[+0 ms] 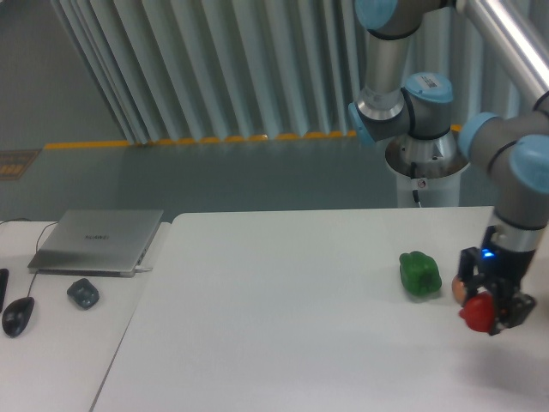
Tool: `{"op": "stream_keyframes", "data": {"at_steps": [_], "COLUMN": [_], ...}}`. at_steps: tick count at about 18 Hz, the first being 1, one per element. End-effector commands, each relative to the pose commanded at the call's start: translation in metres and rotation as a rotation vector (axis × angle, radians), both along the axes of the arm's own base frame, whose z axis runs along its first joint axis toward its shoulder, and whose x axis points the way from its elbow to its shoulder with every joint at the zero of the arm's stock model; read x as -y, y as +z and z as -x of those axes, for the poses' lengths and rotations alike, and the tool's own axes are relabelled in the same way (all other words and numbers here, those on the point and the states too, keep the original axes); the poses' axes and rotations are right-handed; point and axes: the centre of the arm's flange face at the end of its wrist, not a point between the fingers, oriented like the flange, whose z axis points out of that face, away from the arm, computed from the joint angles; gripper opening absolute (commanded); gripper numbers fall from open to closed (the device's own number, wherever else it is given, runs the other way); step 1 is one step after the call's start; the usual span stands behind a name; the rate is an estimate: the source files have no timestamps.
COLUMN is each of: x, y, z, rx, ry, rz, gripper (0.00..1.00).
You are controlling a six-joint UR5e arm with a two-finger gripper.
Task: Place the red pepper on the table
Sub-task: 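Carry the held red pepper back toward the green pepper, then lower the red pepper onto the table beside the green pepper and release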
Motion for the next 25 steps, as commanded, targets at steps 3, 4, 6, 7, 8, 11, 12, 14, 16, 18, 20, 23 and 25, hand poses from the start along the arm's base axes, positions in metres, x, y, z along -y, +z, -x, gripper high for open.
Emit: {"op": "stream_keyframes", "data": {"at_steps": [3, 4, 6, 7, 8, 11, 12, 14, 16, 18, 20, 23, 25], "x": [-0.008, -0.011, -0.015, -0.016, -0.017, -0.018, -0.019, -0.019, -0.019, -0.019, -0.020, -0.020, -0.020], "y": [-0.019, -0.028, -0.034, -0.037, -0.042, -0.060, -0.060, -0.060, -0.059, -0.057, -0.055, -0.054, -0.052], "z": [-0.013, -0.017, -0.020, -0.021, -0.020, -0.032, -0.032, -0.031, -0.031, -0.031, -0.030, -0.030, -0.029], "rx": [-0.023, -0.038, -0.044, -0.043, -0.037, -0.021, -0.031, -0.038, -0.042, -0.046, -0.049, -0.054, -0.056], "ry": [-0.032, -0.042, -0.049, -0.048, -0.036, -0.033, -0.032, -0.031, -0.032, -0.034, -0.033, -0.033, -0.033], "rz": [0.085, 0.118, 0.136, 0.137, 0.143, 0.152, 0.141, 0.137, 0.137, 0.133, 0.130, 0.129, 0.127], "gripper": [0.49, 0.50, 0.51, 0.52, 0.53, 0.54, 0.54, 0.59, 0.81, 1.00, 1.00, 1.00, 1.00]}}
